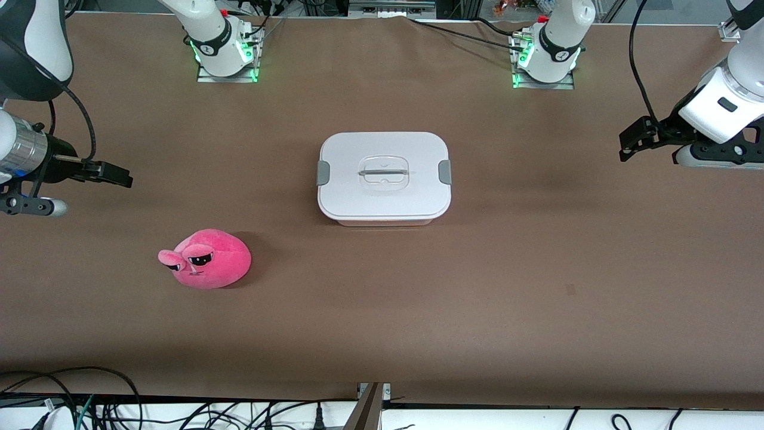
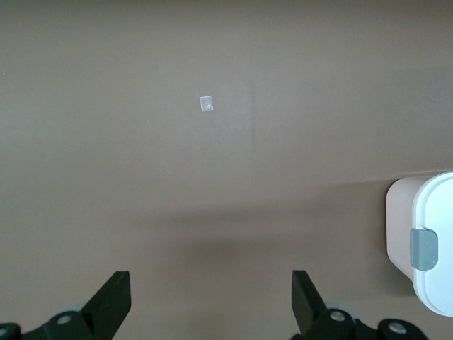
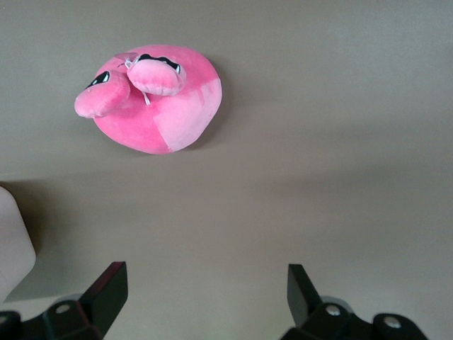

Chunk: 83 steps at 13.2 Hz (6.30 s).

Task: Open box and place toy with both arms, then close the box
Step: 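Move the left gripper toward the white box lid handle, then lower the left gripper onto the lid handle and grasp it, then lift the lid off with the left gripper while the right gripper reaches the toy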

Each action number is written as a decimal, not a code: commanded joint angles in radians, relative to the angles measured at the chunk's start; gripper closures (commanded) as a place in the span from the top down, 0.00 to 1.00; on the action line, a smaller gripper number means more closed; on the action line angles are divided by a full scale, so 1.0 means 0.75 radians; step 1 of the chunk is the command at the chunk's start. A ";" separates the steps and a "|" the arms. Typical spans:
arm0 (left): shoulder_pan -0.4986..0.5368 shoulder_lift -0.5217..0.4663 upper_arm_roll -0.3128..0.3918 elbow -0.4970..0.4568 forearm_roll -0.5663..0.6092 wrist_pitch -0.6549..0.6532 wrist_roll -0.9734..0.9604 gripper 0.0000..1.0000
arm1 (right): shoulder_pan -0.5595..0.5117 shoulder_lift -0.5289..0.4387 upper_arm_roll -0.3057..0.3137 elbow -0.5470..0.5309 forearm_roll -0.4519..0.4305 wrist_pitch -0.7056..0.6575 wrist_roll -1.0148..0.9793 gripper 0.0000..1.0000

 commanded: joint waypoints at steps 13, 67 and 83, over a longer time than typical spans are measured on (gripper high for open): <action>-0.006 0.014 -0.044 0.028 0.024 -0.096 -0.013 1.00 | -0.011 0.022 0.009 0.031 0.018 -0.004 0.005 1.00; -0.553 0.730 -0.259 0.518 0.112 -0.186 0.918 0.00 | 0.198 0.396 -0.134 0.064 0.155 0.335 -0.158 1.00; 0.106 0.914 -0.232 0.482 0.296 -0.093 1.850 0.00 | 0.245 0.474 -0.134 -0.083 0.159 0.669 -0.160 0.46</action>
